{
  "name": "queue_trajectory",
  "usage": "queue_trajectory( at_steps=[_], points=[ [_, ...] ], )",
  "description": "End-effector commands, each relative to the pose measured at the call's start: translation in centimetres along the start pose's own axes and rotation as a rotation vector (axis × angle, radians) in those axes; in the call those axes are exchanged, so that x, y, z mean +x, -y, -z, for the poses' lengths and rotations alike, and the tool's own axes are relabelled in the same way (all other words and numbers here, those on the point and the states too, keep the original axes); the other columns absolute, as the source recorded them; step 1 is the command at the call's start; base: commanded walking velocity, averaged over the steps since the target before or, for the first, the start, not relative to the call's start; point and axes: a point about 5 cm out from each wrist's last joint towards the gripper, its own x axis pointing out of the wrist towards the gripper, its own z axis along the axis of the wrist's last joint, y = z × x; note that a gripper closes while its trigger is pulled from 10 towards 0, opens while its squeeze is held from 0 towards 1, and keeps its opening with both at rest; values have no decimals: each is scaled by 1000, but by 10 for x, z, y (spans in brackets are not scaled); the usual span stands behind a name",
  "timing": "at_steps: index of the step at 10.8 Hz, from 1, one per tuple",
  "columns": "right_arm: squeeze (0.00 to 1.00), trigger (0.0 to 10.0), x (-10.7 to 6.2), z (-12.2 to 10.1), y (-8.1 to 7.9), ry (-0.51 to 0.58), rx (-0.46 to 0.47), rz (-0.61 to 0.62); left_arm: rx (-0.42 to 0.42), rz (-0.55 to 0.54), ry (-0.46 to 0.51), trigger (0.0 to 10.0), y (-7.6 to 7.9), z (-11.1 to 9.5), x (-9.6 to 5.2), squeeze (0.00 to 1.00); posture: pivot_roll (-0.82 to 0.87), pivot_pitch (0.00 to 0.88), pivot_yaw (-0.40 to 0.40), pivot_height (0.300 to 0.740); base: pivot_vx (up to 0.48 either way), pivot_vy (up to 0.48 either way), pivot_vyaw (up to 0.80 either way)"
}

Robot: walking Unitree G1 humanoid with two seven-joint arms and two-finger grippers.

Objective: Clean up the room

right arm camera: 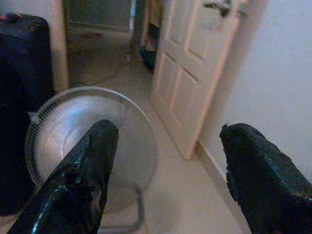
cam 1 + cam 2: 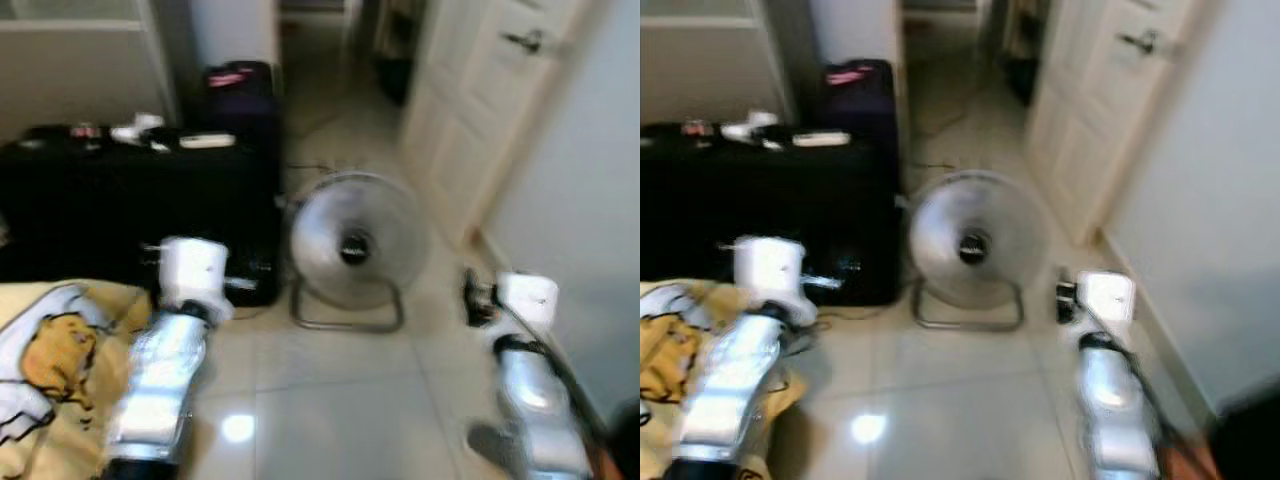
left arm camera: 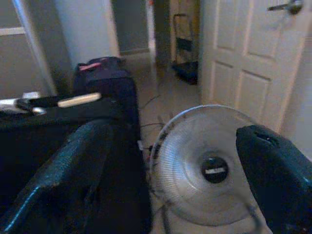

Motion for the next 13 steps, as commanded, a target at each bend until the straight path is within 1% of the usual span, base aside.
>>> queue_trajectory(
  at_steps=[1,2,3,5,7,8,10,13],
  points=[
    [0,10000,3,-6,-13,23,8,-41,24,-38,-4,10000,-14,0,-3,263,-40,0,-29,740,409,0,800],
    [0,10000,3,-6,-12,26,24,-32,24,-35,-4,10000,-14,0,-3,263,-40,0,-28,740,409,0,800],
    [0,10000,2,-4,-8,19,73,5,23,-28,-5,10000,-12,0,-2,259,-41,0,-28,740,409,0,0],
    [0,10000,2,0,-8,-5,63,-2,25,-15,-7,10000,-9,1,-2,255,-42,0,-30,740,405,0,0],
    [0,10000,2,4,-11,-13,28,21,24,-13,-11,10000,-9,2,-2,255,-44,0,-32,740,386,0,0],
    [0,10000,1,6,-13,-27,23,13,10,-14,-18,10000,-9,3,-2,247,-45,0,-32,740,0,0,0],
    [0,10000,0,6,-15,-29,5,17,16,-9,-28,10000,-8,5,-3,239,-47,0,-34,740,0,0,0],
    [0,10000,0,9,-9,-51,-3,53,24,-6,-27,10000,-6,4,-2,243,-52,0,-29,740,0,0,0]
  ],
)
